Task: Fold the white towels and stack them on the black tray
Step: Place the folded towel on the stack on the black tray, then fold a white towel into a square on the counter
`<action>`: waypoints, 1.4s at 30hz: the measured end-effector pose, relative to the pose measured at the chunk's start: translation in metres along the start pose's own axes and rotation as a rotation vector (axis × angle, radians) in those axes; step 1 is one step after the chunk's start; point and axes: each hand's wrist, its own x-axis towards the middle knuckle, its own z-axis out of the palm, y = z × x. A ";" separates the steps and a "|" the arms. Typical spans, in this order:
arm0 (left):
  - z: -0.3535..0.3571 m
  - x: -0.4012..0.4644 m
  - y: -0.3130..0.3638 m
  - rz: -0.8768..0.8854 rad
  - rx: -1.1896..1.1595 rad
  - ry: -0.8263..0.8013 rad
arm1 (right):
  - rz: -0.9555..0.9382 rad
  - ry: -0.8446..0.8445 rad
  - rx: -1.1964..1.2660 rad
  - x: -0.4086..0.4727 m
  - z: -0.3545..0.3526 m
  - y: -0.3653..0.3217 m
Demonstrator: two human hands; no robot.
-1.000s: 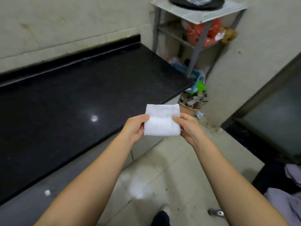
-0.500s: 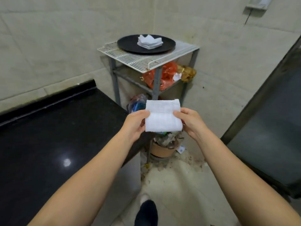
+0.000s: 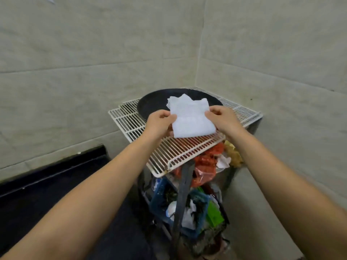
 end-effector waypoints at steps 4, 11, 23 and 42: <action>0.020 0.078 0.010 -0.021 -0.010 0.170 | -0.060 -0.054 -0.043 0.106 0.008 0.008; 0.038 0.164 0.002 -0.129 0.029 0.349 | -0.098 -0.277 -0.162 0.228 0.027 0.042; 0.036 0.150 -0.008 -0.171 0.164 0.444 | -0.150 -0.334 -0.270 0.239 0.035 0.049; -0.225 -0.367 -0.047 -0.303 0.724 1.044 | -0.946 -0.894 -0.217 -0.236 0.274 -0.131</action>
